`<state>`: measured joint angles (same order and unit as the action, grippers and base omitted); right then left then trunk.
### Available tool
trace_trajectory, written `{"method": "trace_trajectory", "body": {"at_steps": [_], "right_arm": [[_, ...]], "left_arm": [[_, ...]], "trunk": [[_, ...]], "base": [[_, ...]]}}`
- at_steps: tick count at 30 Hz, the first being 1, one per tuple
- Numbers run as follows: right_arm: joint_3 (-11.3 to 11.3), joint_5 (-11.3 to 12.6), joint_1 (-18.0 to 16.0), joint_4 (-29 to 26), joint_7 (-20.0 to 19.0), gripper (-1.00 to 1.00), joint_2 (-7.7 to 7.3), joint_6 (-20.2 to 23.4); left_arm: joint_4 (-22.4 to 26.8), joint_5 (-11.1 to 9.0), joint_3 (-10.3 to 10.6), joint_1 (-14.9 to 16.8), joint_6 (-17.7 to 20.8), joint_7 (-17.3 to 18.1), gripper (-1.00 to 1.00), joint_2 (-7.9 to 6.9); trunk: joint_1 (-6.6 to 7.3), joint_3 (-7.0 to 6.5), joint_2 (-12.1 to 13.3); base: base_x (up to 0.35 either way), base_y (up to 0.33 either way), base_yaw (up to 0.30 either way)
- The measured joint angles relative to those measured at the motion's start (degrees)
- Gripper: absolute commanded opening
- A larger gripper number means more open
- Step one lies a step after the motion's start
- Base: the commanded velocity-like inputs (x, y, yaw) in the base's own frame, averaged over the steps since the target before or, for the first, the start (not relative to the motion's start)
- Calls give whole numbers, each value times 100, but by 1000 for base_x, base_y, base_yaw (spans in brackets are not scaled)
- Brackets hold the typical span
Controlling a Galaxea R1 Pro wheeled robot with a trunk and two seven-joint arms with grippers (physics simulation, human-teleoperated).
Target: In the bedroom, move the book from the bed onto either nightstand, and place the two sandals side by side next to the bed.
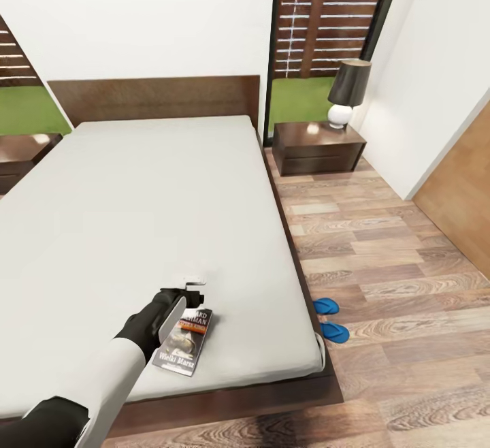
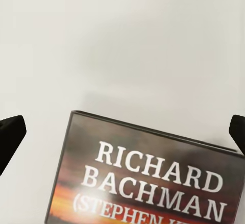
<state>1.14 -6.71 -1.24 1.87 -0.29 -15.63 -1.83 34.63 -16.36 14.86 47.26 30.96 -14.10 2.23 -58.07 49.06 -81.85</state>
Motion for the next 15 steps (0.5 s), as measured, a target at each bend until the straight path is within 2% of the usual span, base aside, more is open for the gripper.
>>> {"method": "trace_trajectory", "body": {"at_steps": [15], "right_arm": [[6, -1, 38, 6, -2, 100, 4, 1]], "left_arm": [[42, -17, 4, 75, 16, 9, 100, -1]], "trunk": [[0, 123, 0]], "base": [[0, 0, 0]]}}
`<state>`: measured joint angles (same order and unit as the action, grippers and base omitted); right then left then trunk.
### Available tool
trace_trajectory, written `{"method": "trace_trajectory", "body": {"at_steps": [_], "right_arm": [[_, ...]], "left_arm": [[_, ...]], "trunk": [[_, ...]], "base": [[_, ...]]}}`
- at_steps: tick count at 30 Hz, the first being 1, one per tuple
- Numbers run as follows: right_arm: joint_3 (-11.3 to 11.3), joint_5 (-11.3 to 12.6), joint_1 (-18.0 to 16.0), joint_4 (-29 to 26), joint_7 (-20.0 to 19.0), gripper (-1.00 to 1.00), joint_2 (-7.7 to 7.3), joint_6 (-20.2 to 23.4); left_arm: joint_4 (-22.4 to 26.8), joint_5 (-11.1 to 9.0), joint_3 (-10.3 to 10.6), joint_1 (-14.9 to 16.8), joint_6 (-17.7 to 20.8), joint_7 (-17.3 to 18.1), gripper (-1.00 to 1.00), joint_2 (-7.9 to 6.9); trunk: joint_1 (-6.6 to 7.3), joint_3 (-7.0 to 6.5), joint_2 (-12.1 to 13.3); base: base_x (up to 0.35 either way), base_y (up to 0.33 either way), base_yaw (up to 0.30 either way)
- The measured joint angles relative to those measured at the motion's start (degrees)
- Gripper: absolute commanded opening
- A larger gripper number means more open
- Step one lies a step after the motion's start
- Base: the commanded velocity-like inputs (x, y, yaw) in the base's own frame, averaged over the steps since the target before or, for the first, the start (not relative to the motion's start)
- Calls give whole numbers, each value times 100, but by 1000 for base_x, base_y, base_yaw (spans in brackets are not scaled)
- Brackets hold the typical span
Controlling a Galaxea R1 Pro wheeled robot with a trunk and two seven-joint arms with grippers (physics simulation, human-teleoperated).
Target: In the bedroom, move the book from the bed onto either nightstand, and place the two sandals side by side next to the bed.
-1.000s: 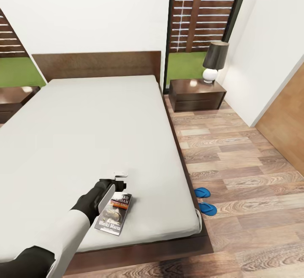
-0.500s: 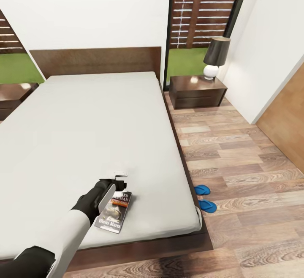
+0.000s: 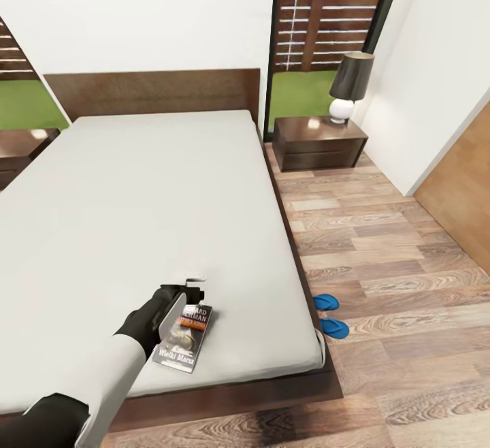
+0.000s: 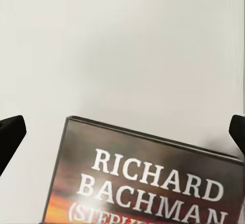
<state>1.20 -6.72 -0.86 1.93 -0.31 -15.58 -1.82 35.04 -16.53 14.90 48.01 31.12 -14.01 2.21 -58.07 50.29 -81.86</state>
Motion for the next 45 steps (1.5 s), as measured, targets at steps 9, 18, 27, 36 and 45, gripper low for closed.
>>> {"method": "trace_trajectory", "body": {"at_steps": [9, 18, 27, 36, 45], "right_arm": [[3, -1, 36, 4, 1, 100, 3, -1], [47, -3, 45, 6, -1, 100, 4, -1], [71, -7, 47, 6, -18, 100, 5, 5], [68, -6, 47, 5, -14, 100, 3, 2], [69, -6, 47, 5, -11, 100, 4, 1]], "left_arm": [[19, 0, -18, 207, 5, -35, 100, -17], [33, -8, -33, 252, 0, -44, 100, -27], [27, -9, -40, 258, -7, -43, 100, -32], [8, -8, -46, 255, -13, -42, 100, -32], [-22, 4, -60, 251, -109, -42, 100, -32]], "trunk": [[0, 18, 0], [0, 23, 0], [0, 71, 0], [0, 119, 0], [0, 131, 0]], "base": [[0, 0, 0], [0, 0, 0], [0, 0, 0], [0, 0, 0], [0, 0, 0]]}}
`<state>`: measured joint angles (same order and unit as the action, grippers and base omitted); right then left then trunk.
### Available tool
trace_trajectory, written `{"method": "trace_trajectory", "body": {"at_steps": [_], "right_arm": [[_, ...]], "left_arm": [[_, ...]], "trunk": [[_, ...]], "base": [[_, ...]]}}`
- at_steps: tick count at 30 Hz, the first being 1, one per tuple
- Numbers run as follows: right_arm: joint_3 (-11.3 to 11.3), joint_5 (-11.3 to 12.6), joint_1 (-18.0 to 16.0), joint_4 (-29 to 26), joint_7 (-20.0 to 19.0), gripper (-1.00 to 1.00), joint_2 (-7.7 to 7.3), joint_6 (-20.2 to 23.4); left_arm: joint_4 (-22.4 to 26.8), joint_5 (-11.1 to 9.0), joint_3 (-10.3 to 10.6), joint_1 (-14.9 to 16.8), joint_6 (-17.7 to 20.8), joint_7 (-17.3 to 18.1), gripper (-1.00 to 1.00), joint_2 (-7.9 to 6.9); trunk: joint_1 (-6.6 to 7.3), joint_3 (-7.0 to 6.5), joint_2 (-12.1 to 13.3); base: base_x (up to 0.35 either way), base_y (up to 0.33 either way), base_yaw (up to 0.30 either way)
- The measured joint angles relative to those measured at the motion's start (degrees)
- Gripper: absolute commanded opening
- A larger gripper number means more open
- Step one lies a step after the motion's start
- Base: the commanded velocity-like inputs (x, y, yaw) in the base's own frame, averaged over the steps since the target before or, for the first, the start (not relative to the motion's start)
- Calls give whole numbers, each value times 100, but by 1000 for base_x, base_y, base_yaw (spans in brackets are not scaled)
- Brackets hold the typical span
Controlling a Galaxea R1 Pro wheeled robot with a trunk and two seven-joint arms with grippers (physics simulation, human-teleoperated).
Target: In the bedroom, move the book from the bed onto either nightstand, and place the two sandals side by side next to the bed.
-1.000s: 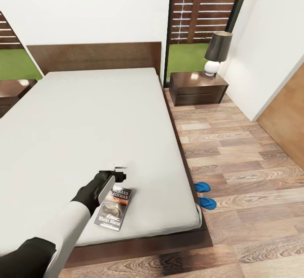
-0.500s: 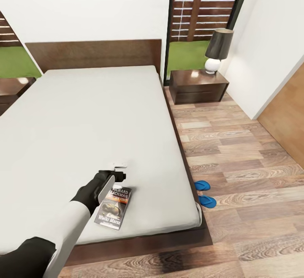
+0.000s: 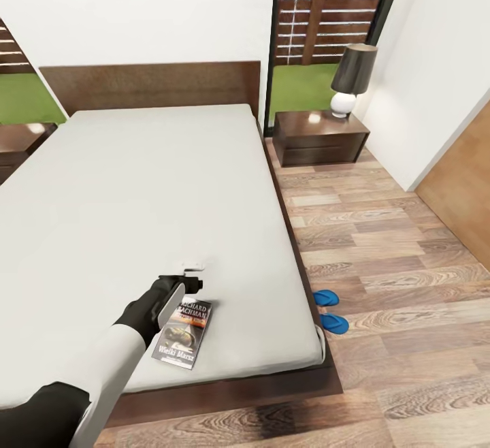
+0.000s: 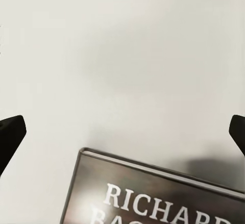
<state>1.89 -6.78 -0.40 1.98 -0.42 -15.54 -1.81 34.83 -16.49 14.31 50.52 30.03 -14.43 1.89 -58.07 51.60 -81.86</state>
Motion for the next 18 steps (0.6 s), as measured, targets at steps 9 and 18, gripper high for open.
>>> {"method": "trace_trajectory", "body": {"at_steps": [9, 18], "right_arm": [[0, 0, 0, 1, -11, 100, 0, 5], [1, -1, 6, -3, -9, 100, 0, 1]], "left_arm": [[-8, 8, -2, -7, -55, 0, 100, 7], [-10, 12, -1, -9, -69, -3, 100, 14]], "trunk": [[0, 54, 0], [0, 120, 0]], "base": [[0, 0, 0], [0, 0, 0]]}}
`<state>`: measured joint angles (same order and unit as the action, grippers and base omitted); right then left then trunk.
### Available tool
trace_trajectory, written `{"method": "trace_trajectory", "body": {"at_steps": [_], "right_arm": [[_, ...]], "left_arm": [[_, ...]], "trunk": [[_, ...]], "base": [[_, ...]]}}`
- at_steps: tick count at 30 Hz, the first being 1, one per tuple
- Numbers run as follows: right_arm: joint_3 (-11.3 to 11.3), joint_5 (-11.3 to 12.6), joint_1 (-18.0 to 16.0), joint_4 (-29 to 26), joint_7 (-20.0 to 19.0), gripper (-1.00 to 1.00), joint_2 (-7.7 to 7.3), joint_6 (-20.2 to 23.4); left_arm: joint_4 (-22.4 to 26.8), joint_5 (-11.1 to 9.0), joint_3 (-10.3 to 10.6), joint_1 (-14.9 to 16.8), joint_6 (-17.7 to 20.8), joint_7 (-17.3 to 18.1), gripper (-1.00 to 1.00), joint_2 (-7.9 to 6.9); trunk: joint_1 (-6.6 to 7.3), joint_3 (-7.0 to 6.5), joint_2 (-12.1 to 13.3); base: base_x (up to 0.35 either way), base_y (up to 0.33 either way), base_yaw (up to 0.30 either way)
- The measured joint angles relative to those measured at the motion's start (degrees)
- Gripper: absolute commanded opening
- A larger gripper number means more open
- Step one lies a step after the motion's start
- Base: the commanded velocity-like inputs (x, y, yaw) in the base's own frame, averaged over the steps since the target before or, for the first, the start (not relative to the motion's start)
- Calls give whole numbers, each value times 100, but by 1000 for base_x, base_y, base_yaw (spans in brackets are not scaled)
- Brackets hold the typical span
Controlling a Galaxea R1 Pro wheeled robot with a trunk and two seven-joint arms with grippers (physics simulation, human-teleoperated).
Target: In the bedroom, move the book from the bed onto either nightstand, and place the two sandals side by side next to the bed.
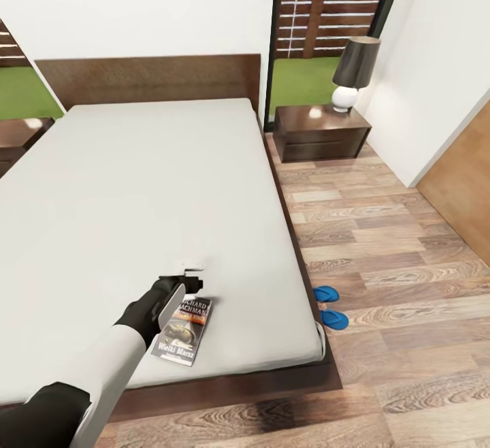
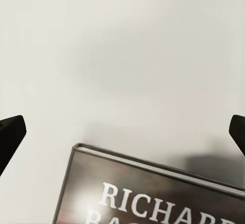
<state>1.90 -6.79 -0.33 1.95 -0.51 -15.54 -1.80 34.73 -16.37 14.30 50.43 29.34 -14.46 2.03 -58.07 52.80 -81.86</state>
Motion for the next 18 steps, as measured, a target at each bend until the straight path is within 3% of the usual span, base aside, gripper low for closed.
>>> {"method": "trace_trajectory", "body": {"at_steps": [18], "right_arm": [[2, -6, 2, -3, 0, 100, 0, -1]], "left_arm": [[-23, 6, 2, 0, -197, 3, 100, 3]], "trunk": [[0, 55, 0]], "base": [[0, 0, 0]]}}
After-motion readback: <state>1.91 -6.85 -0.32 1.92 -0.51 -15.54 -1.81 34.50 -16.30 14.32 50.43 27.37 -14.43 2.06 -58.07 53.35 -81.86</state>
